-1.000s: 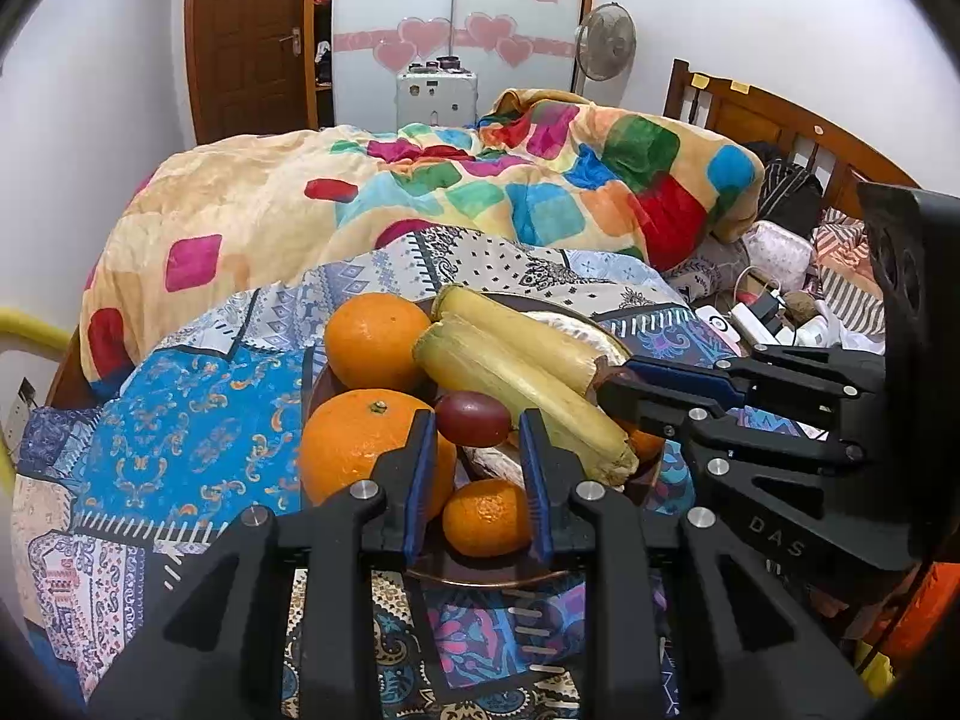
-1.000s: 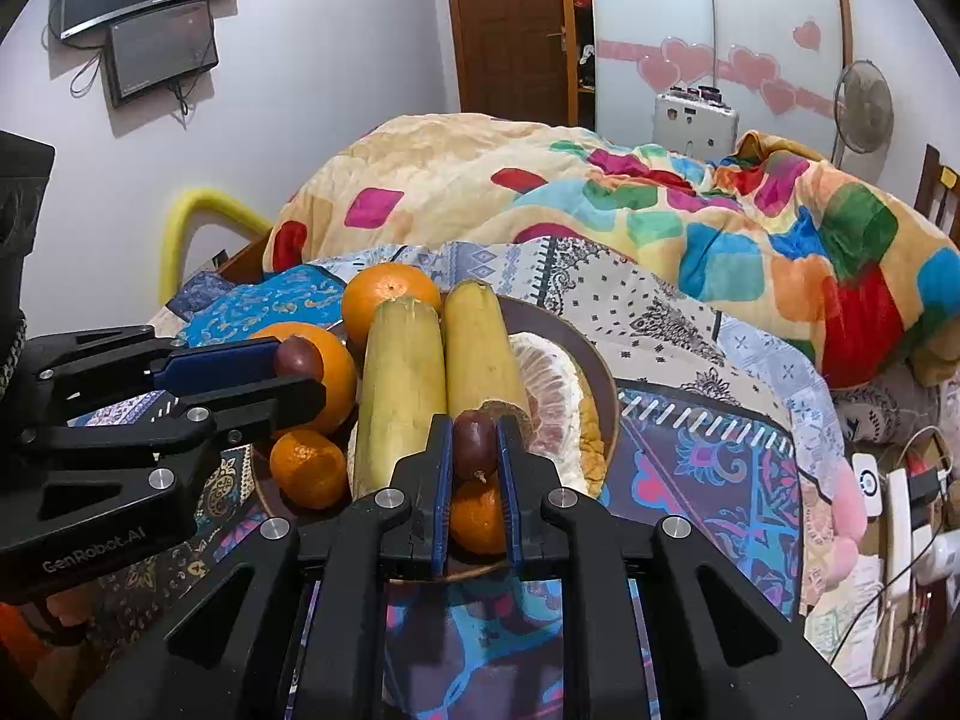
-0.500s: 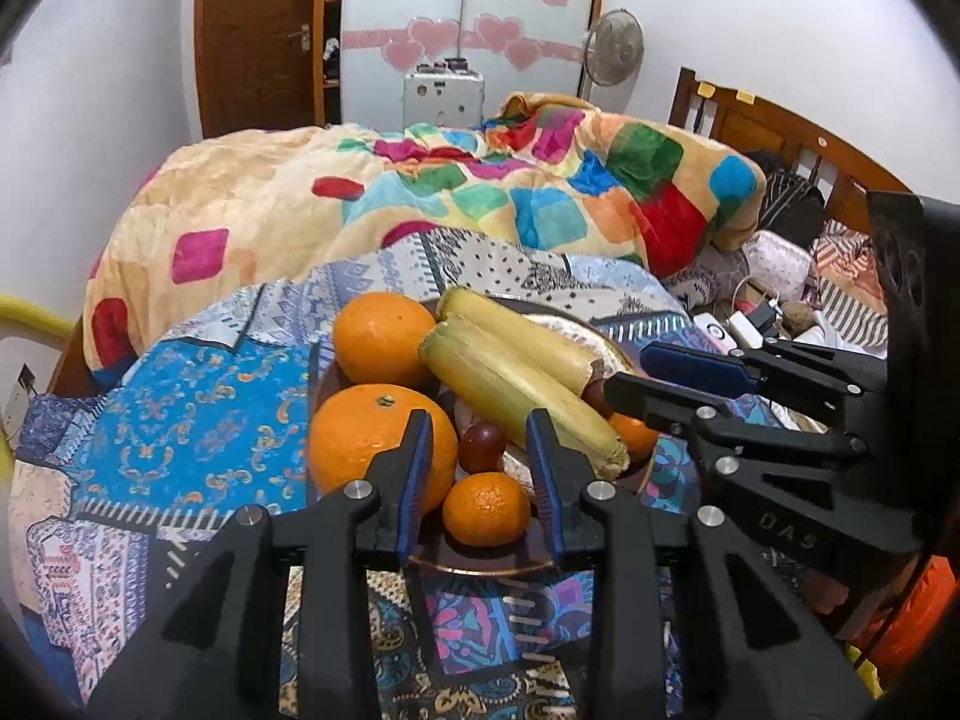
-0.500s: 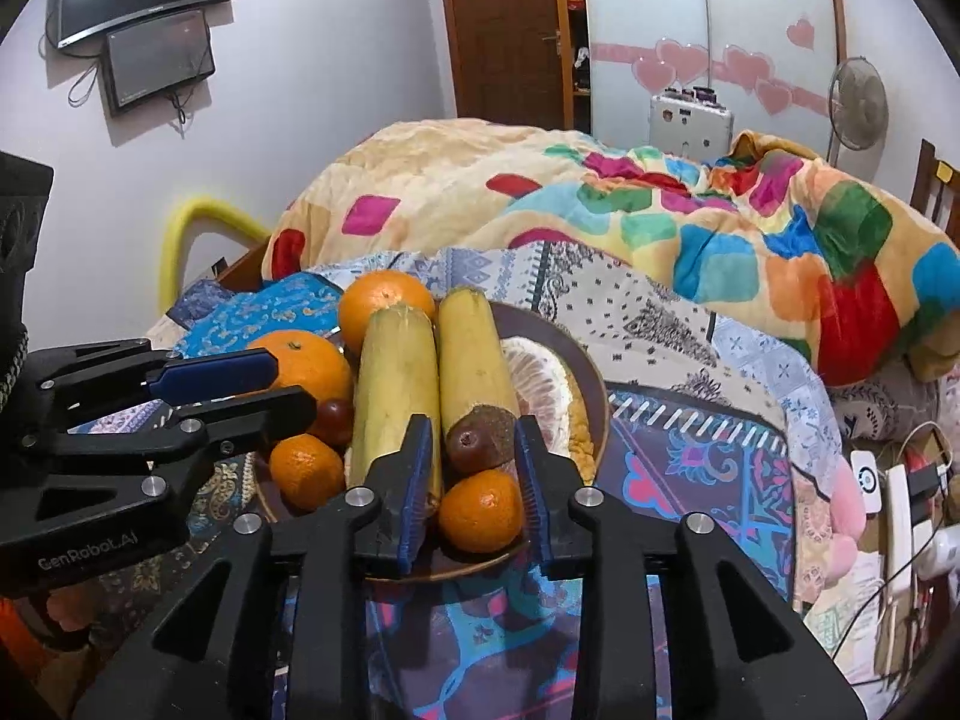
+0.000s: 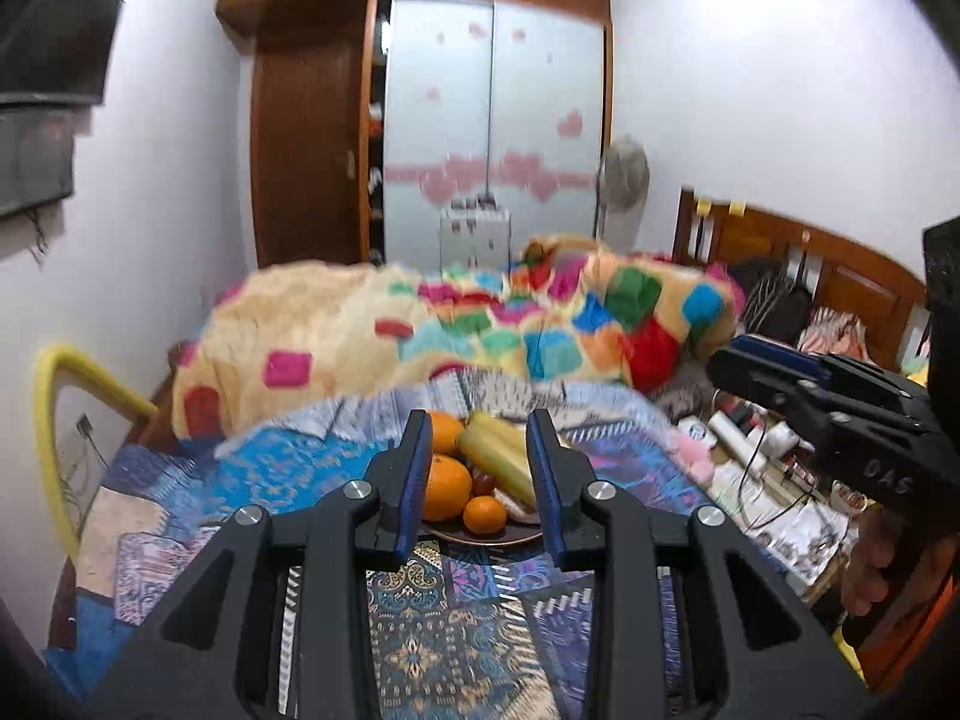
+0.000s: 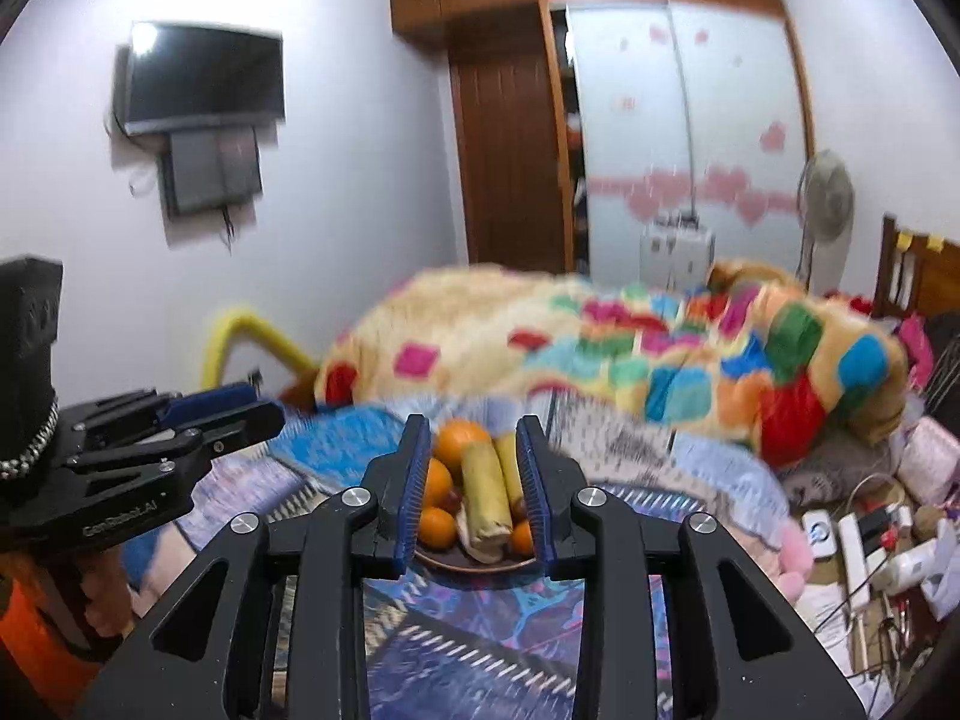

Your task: Organize fruits

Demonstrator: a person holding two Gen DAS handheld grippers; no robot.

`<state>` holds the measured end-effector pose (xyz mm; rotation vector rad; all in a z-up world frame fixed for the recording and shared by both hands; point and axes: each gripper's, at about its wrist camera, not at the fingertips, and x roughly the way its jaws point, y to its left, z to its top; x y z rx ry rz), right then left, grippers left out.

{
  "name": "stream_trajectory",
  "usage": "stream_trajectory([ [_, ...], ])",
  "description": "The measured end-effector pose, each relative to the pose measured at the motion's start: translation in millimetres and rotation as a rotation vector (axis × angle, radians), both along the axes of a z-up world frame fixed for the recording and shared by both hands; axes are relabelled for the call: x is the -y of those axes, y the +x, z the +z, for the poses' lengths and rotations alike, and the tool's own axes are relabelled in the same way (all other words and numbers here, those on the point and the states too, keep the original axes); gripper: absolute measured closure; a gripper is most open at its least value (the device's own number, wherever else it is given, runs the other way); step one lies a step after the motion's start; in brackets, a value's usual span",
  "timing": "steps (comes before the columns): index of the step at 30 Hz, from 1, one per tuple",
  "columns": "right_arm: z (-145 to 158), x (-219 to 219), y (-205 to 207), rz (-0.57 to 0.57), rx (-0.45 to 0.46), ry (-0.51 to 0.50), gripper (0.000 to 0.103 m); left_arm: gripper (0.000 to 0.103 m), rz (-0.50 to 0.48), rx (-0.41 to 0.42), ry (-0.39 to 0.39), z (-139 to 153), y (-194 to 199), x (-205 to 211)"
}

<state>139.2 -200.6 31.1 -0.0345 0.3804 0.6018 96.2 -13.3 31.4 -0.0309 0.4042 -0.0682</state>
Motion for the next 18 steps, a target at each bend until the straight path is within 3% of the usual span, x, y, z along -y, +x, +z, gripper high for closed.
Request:
stream_trajectory([
  [3, 20.1, 12.7, -38.1, -0.02, 0.077, 0.042, 0.068, 0.063, 0.02, 0.071, 0.007, 16.8, -39.3, 4.4],
  [6, 31.4, 20.6, -69.3, -0.04, 0.134, 0.064, 0.062, 0.046, 0.036, 0.139, 0.016, 28.2, -76.6, 9.5],
  [10, 35.6, 24.8, -96.5, -0.067, 0.181, 0.078, 0.041, 0.031, 0.036, 0.192, 0.022, 36.3, -113.5, 15.1],
  [13, 34.7, 28.0, -108.2, -0.075, 0.193, 0.087, 0.029, 0.028, 0.038, 0.206, 0.014, 39.1, -127.8, 16.4],
  [16, 32.3, 30.6, -115.4, -0.094, 0.207, 0.087, 0.018, 0.01, 0.057, 0.226, 0.007, 39.6, -139.6, 16.4],
  [18, 32.2, 32.0, -119.3, -0.121, 0.229, 0.084, 0.011, 0.006, 0.069, 0.246, 0.008, 39.2, -145.3, 16.1],
])
